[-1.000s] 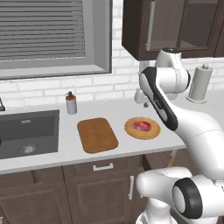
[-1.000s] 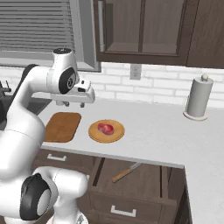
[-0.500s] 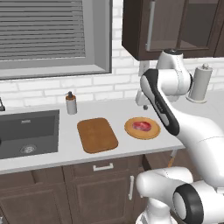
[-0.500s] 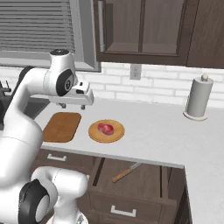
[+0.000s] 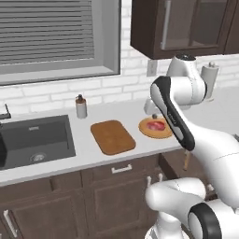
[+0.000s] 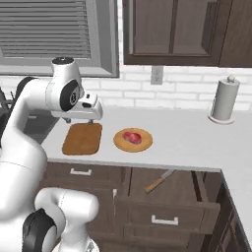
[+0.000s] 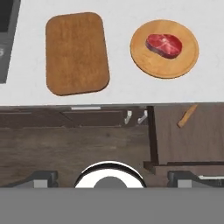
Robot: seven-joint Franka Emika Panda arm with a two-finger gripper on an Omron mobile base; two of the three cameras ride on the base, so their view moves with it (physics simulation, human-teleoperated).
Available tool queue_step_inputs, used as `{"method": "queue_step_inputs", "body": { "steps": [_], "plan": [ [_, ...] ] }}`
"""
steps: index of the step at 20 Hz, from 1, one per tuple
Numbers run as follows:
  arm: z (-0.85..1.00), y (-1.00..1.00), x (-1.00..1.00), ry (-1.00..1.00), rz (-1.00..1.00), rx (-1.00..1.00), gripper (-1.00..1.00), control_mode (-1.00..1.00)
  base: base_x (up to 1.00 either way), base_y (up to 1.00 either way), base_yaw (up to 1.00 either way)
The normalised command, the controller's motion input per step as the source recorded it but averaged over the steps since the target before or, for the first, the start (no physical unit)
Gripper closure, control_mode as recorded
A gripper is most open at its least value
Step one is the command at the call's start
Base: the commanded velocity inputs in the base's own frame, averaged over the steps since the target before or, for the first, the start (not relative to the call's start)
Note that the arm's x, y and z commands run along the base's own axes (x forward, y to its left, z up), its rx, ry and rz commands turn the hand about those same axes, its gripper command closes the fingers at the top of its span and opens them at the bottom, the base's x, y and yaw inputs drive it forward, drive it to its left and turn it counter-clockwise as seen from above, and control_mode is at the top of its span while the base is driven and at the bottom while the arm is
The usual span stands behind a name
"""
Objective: Pick up the knife from the drawer and place it on the cutting board. Then place the meat from the plate to the cutting board.
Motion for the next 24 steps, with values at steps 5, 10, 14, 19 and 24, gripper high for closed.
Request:
{"method": "queue_step_inputs", "body": {
  "steps": [5, 10, 14, 19, 24],
  "plan": [
    [0.00, 0.00, 0.00, 0.00, 0.00, 0.00, -1.00, 1.00, -0.14, 0.65, -0.78],
    [0.00, 0.00, 0.00, 0.00, 0.00, 0.00, -1.00, 1.00, -0.15, 0.12, -0.97],
    [0.00, 0.00, 0.00, 0.00, 0.00, 0.00, -1.00, 1.00, -0.15, 0.10, -0.98],
    [0.00, 0.00, 0.00, 0.00, 0.00, 0.00, -1.00, 1.00, -0.26, 0.16, -0.87],
    [0.00, 0.00, 0.00, 0.00, 0.00, 0.00, -1.00, 1.00, -0.39, 0.18, -0.63]
  ]
}}
